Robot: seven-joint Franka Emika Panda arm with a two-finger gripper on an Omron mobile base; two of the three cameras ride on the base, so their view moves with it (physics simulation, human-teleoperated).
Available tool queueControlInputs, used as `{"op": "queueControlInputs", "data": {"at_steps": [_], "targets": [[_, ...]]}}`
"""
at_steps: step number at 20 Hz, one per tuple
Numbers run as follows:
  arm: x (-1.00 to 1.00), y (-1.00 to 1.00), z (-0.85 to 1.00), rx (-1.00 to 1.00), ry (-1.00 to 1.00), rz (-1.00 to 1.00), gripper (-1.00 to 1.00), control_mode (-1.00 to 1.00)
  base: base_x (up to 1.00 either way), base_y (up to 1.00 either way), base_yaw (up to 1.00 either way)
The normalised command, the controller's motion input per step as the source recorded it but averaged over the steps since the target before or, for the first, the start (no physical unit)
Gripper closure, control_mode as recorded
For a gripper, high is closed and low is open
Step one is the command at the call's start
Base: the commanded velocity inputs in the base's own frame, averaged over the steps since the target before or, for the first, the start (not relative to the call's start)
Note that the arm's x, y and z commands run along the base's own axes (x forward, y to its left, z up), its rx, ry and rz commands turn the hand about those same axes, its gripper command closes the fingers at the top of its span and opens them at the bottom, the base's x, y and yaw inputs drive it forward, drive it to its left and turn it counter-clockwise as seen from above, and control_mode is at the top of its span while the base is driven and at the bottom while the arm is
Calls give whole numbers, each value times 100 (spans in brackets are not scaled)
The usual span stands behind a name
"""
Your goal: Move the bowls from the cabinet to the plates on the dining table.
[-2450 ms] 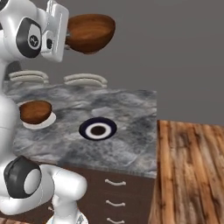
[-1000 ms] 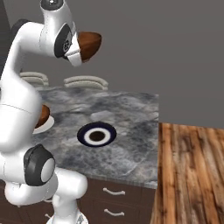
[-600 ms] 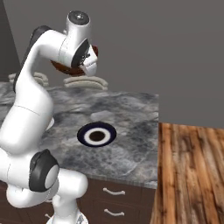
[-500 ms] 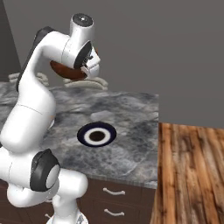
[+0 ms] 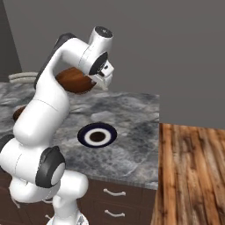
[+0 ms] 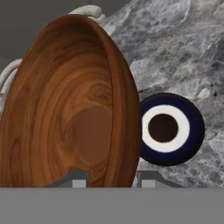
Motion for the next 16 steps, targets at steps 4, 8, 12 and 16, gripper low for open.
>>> {"op": "queueControlInputs", "data": {"at_steps": [4,8,12,16], "targets": [[0,-2,-66,0,1,7,100,-100,0,0,0],[0,-13,-57,3,3,11,100,-100,0,0,0],[1,-16,-58,6,3,11,100,-100,0,0,0],[0,-29,-51,6,2,11,100,-100,0,0,0]]}}
